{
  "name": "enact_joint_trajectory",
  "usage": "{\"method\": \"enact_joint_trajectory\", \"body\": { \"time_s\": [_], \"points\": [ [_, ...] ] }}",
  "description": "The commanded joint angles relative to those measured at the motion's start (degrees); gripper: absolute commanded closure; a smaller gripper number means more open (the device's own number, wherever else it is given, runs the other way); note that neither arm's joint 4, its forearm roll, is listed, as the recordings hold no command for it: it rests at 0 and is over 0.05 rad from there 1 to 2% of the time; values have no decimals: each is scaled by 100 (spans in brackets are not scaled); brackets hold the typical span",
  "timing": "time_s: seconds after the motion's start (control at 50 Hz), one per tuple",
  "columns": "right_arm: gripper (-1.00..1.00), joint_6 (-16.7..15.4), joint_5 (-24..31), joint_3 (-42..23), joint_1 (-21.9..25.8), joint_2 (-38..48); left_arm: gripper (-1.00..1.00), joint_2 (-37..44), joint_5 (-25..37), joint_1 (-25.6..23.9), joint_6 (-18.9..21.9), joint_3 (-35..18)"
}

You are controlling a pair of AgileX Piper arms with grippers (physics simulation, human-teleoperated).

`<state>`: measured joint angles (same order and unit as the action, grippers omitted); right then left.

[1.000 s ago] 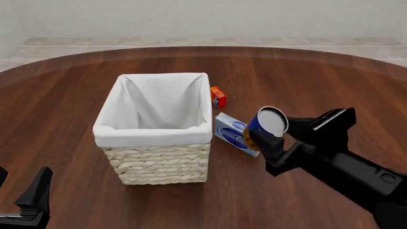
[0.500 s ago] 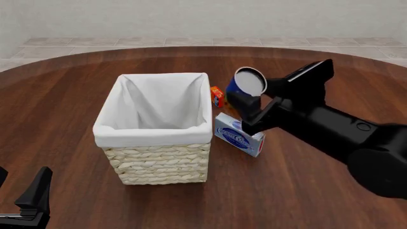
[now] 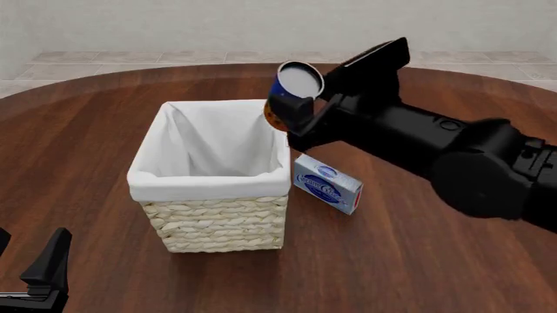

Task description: Pick up the alphabet soup and put it in the basket.

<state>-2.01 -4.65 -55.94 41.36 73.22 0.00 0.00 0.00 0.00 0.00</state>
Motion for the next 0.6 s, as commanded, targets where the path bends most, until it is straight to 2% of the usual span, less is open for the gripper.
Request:
{"method": "enact_joint_trajectory", "body": {
  "time_s": [0.02, 0.1, 0.14, 0.18, 0.34, 0.48, 0.52, 0.56, 0.6],
  "points": [
    [100, 70, 168, -652, 187, 542, -100, 0, 0, 0, 0, 0],
    [100, 129, 218, -824, 249, 739, -100, 0, 0, 0, 0, 0],
    [100, 45, 307, -912, 309, 884, -100, 0, 0, 0, 0, 0],
    [100, 161, 402, -1071, 327, 1070, -100, 0, 0, 0, 0, 0],
    [100, 82, 645, -1491, 397, 1437, -100, 0, 0, 0, 0, 0],
    [100, 1, 1071, -2098, 440, 1868, -100, 0, 0, 0, 0, 0],
    [100, 69, 1217, -2254, 508, 1940, -100, 0, 0, 0, 0, 0],
    [100, -79, 1400, -2448, 527, 2084, -100, 0, 0, 0, 0, 0],
    [100, -19, 1500, -2594, 515, 2172, -100, 0, 0, 0, 0, 0]
  ]
}}
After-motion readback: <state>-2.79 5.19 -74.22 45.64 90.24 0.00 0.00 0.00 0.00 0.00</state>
